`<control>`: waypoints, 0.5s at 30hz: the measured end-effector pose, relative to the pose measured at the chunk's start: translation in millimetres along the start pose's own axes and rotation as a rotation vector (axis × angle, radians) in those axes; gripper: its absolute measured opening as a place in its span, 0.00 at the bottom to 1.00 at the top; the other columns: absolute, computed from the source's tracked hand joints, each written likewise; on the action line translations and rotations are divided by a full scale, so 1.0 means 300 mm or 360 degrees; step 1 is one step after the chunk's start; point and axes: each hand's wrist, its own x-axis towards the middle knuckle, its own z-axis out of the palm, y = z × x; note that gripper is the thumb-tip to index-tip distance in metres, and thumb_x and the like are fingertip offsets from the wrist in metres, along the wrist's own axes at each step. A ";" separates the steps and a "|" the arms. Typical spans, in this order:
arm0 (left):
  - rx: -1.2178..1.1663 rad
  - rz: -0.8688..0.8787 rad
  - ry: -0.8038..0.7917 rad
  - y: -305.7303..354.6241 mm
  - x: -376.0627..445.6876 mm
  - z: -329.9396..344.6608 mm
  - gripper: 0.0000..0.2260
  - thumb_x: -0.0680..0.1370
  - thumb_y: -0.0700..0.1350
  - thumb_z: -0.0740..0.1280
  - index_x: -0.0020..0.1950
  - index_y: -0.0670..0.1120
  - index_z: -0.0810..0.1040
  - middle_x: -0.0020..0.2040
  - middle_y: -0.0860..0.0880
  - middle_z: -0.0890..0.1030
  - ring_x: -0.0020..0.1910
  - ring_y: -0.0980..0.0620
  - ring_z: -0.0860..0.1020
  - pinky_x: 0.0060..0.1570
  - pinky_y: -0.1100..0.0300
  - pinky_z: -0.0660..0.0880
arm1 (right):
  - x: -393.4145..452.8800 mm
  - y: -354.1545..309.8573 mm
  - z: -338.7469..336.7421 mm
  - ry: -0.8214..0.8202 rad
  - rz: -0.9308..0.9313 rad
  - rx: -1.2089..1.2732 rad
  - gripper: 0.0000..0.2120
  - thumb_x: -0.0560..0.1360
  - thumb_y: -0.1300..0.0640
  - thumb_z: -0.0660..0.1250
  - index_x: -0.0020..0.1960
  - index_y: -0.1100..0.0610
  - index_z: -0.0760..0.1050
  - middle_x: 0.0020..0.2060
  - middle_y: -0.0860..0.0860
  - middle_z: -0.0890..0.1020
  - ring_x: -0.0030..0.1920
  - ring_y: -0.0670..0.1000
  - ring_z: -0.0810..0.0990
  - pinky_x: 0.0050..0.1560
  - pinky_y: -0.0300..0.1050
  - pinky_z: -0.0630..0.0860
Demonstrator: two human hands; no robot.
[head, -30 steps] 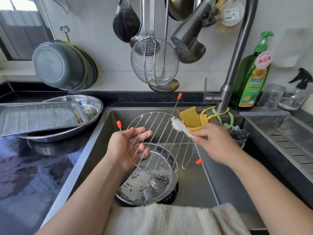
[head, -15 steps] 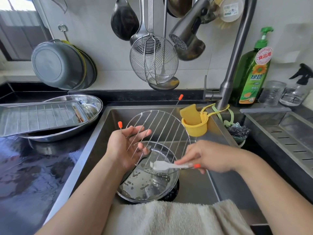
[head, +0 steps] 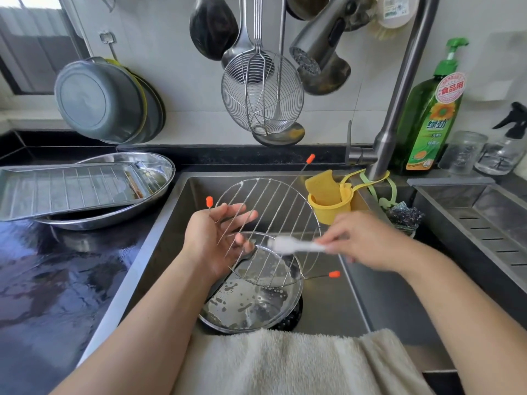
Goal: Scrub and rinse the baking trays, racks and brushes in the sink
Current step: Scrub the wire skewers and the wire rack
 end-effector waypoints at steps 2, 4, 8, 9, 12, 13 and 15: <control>-0.0010 0.0015 0.0008 -0.001 0.004 -0.002 0.14 0.85 0.44 0.58 0.61 0.40 0.79 0.54 0.41 0.87 0.27 0.51 0.67 0.36 0.55 0.73 | -0.008 -0.027 0.050 -0.0414 -0.0050 0.0024 0.07 0.77 0.55 0.74 0.48 0.42 0.87 0.44 0.53 0.82 0.34 0.51 0.81 0.44 0.57 0.80; -0.0028 0.0007 0.0003 -0.002 0.005 -0.007 0.14 0.85 0.44 0.58 0.62 0.39 0.79 0.55 0.40 0.87 0.28 0.51 0.67 0.35 0.56 0.73 | 0.010 -0.008 0.030 -0.0204 -0.0023 -0.0019 0.08 0.78 0.55 0.73 0.50 0.42 0.87 0.42 0.53 0.82 0.36 0.53 0.81 0.44 0.57 0.80; -0.0008 -0.0017 0.0007 -0.002 0.007 -0.006 0.14 0.85 0.44 0.58 0.62 0.39 0.79 0.55 0.40 0.87 0.27 0.51 0.67 0.34 0.57 0.72 | 0.008 0.014 -0.017 0.0316 0.0058 -0.0135 0.09 0.78 0.56 0.72 0.55 0.45 0.86 0.40 0.49 0.80 0.37 0.53 0.79 0.41 0.53 0.78; -0.0007 -0.0018 0.0007 -0.003 0.006 -0.005 0.14 0.85 0.44 0.58 0.62 0.39 0.79 0.55 0.40 0.87 0.27 0.51 0.66 0.35 0.56 0.72 | 0.000 -0.007 0.000 0.0027 0.0047 -0.0084 0.08 0.78 0.55 0.72 0.52 0.44 0.86 0.41 0.51 0.82 0.36 0.54 0.80 0.41 0.54 0.79; -0.0013 -0.0017 -0.0003 -0.004 0.009 -0.006 0.14 0.84 0.44 0.58 0.62 0.40 0.79 0.55 0.40 0.87 0.28 0.51 0.66 0.35 0.56 0.73 | -0.003 -0.012 0.042 -0.0284 0.0041 -0.0005 0.08 0.77 0.55 0.73 0.49 0.42 0.86 0.41 0.52 0.84 0.36 0.52 0.80 0.42 0.55 0.80; -0.0018 -0.0016 0.0002 -0.004 0.011 -0.010 0.14 0.84 0.44 0.58 0.62 0.40 0.79 0.55 0.40 0.87 0.28 0.51 0.66 0.35 0.56 0.73 | 0.007 0.008 0.025 -0.0033 0.0086 -0.0026 0.08 0.78 0.55 0.72 0.51 0.42 0.86 0.41 0.50 0.83 0.37 0.51 0.79 0.40 0.52 0.78; -0.0062 -0.0018 0.0020 -0.002 0.016 -0.015 0.14 0.84 0.44 0.58 0.61 0.39 0.79 0.54 0.39 0.87 0.26 0.51 0.67 0.34 0.56 0.73 | 0.018 0.051 -0.021 0.0610 0.0193 -0.0073 0.10 0.80 0.55 0.69 0.58 0.45 0.85 0.45 0.47 0.83 0.42 0.49 0.79 0.41 0.46 0.75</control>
